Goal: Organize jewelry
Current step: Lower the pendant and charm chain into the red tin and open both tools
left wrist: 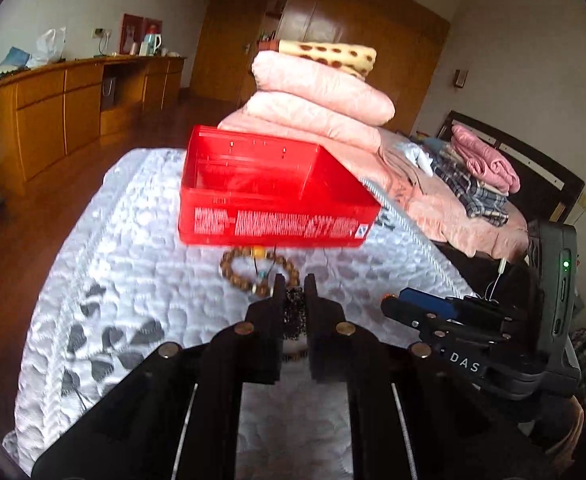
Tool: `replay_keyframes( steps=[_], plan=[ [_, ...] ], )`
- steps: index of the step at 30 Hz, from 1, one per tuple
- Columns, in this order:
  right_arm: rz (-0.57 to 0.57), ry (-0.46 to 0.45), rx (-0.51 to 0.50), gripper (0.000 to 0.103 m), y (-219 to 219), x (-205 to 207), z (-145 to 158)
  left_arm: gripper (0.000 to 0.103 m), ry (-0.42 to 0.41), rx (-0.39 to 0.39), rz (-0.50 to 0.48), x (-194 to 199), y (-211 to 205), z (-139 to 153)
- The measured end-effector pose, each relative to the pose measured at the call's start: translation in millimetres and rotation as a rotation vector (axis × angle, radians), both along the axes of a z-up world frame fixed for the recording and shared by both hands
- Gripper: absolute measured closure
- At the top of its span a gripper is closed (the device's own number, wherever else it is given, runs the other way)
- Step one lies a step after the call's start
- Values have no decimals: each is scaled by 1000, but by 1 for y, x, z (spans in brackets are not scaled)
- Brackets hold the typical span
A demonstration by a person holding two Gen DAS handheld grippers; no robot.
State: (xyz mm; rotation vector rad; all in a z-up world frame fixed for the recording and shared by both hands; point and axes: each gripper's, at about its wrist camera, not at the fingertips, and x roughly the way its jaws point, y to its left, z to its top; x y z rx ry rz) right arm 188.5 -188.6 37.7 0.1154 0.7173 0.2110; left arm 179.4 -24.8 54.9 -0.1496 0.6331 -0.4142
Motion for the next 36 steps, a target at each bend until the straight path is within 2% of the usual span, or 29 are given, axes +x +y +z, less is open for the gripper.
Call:
replay_keyframes(
  steps=[13, 22, 27, 32, 35, 36],
  plan=[
    [-24, -75, -11, 75, -7, 42, 39, 95, -28, 65, 34, 51, -14, 7],
    [-26, -92, -3, 75, -10, 97, 61, 95, -57, 58, 32, 96, -22, 27],
    [-36, -65, 0, 75, -14, 134, 56, 95, -55, 67, 34, 134, -29, 34],
    [-40, -27, 0, 75, -13, 167, 42, 95, -20, 75, 38, 173, -34, 22],
    [-55, -24, -11, 63, -13, 176, 34, 93, 9, 95, 50, 192, -36, 9],
    [-60, -29, -13, 62, -13, 177, 33, 90, 18, 108, 68, 196, -35, 3]
  ],
)
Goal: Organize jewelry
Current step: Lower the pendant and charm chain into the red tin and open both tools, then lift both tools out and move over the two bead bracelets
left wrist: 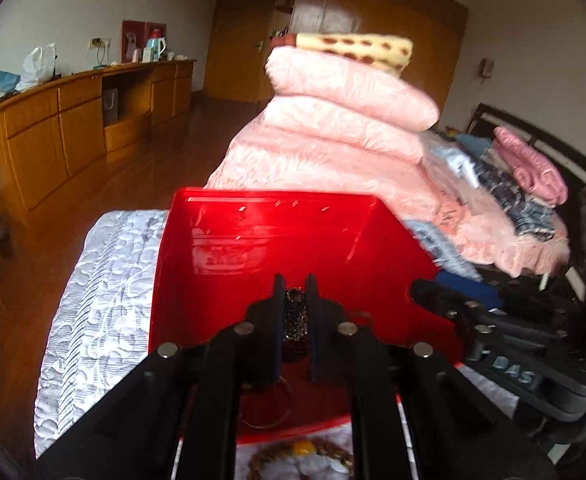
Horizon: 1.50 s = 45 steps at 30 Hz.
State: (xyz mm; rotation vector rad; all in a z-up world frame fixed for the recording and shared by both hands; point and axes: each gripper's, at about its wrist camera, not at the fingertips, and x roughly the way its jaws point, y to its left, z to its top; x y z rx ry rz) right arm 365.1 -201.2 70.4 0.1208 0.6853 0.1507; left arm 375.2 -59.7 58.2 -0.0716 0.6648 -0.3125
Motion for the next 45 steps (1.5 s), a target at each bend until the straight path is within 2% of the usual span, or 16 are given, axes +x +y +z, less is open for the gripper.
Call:
replay_keyframes(
  steps=[2, 4, 8, 9, 11, 13, 14, 15, 18, 22, 28, 31, 37, 39, 45],
  plan=[
    [-11, -1, -10, 62, -2, 1, -5, 78, -2, 5, 12, 2, 3, -5],
    [-27, 3, -17, 57, -5, 2, -9, 52, -14, 13, 31, 3, 6, -6],
    [-37, -11, -28, 50, -7, -2, -8, 40, -53, 38, 51, -2, 8, -2],
    [-41, -14, -26, 45, -8, -4, -7, 33, -56, 40, 57, -4, 9, -1],
    [-47, -25, -25, 38, -9, -12, -5, 30, -56, 40, 70, -8, 12, 1],
    [-51, -39, -35, 31, -9, -23, -3, 14, -69, 32, 82, -15, 17, 6],
    [-53, -46, -39, 24, -9, -28, -1, 12, -84, 36, 96, -22, 21, 9],
    [-53, -60, -44, 19, -8, -39, 0, 11, -95, 43, 105, -28, 23, 12],
    [-44, -80, -50, 15, -5, -61, 1, 6, -120, 52, 121, -52, 33, 19],
    [-14, -78, -8, 11, 0, -98, -8, 5, -117, 73, 162, -86, 53, 16],
    [46, 20, -6, 9, 20, -127, -33, 5, -106, 129, 188, -123, 73, 2],
    [84, 45, -8, 9, 30, -140, -43, 5, -87, 129, 197, -138, 82, -6],
    [118, 85, -13, 27, 47, -149, -54, 5, -54, 124, 196, -157, 89, -20],
    [125, 95, -20, 41, 51, -150, -56, 5, -50, 126, 191, -163, 87, -23],
    [146, 121, -31, 53, 61, -149, -64, 5, -51, 132, 177, -169, 82, -26]
  ],
)
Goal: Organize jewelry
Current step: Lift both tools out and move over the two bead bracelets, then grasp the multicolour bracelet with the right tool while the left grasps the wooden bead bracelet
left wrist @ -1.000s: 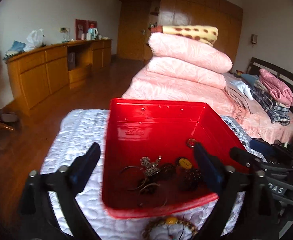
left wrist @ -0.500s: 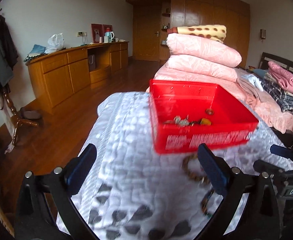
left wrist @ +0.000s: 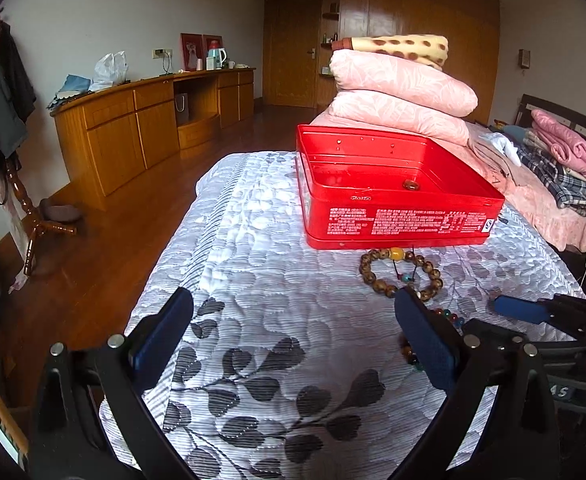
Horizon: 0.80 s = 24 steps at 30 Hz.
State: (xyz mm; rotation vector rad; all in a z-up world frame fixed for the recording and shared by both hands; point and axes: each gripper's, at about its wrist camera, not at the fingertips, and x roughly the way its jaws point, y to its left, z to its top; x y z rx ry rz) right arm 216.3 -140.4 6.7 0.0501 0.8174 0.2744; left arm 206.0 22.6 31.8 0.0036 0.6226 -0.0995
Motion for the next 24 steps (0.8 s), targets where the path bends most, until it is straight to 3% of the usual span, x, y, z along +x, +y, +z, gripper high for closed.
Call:
replay_keyframes(
  steps=[6, 17, 20, 24],
  plan=[
    [8, 24, -12, 64, 3, 2, -4, 5, 7, -3, -3, -1, -3, -3],
    [25, 54, -32, 71, 11, 8, -10, 5, 17, -23, -1, -1, 0, -4],
    [34, 54, -36, 82, 13, 9, -10, 5, 18, -22, -3, 0, 0, -4],
    [39, 52, -42, 89, 15, 8, -10, 5, 23, -24, -3, -1, -1, -5]
  ],
)
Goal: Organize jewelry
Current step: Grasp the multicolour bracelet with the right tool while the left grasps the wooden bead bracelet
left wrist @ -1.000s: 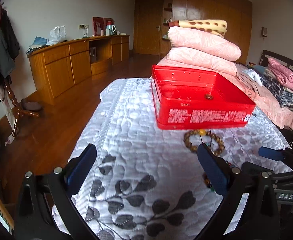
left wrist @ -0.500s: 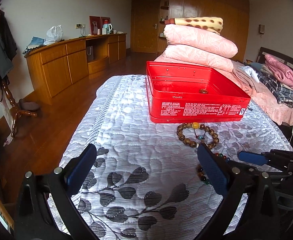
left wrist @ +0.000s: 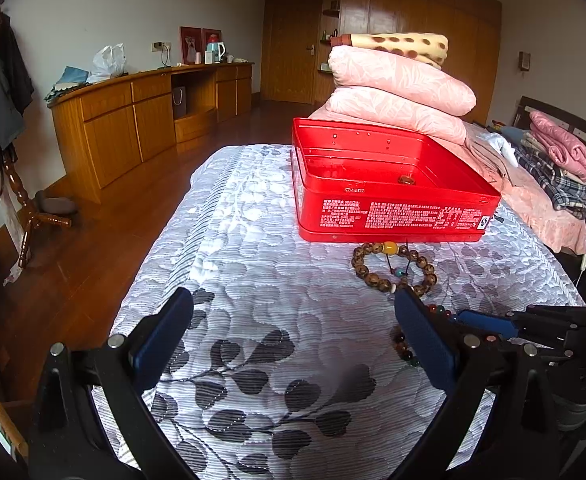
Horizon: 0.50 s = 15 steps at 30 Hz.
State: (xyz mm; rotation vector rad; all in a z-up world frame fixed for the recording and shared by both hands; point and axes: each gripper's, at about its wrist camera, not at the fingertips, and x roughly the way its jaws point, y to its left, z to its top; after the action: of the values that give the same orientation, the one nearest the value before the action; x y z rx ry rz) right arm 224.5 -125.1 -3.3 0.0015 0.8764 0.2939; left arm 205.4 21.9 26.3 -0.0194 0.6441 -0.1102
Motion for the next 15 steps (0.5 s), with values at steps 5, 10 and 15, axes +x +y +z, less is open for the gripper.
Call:
replay_keyframes(
  steps=[5, 10, 15],
  plan=[
    [-11, 3, 38, 95, -9, 0, 1, 5, 5, 8, -5, 0, -3, -1],
    [-55, -12, 39, 95, -27, -1, 4, 5, 18, 29, -26, 3, -12, -2],
    [-127, -29, 47, 95, -59, -2, 8, 5, 31, 3, -73, 8, -31, -3]
  ],
)
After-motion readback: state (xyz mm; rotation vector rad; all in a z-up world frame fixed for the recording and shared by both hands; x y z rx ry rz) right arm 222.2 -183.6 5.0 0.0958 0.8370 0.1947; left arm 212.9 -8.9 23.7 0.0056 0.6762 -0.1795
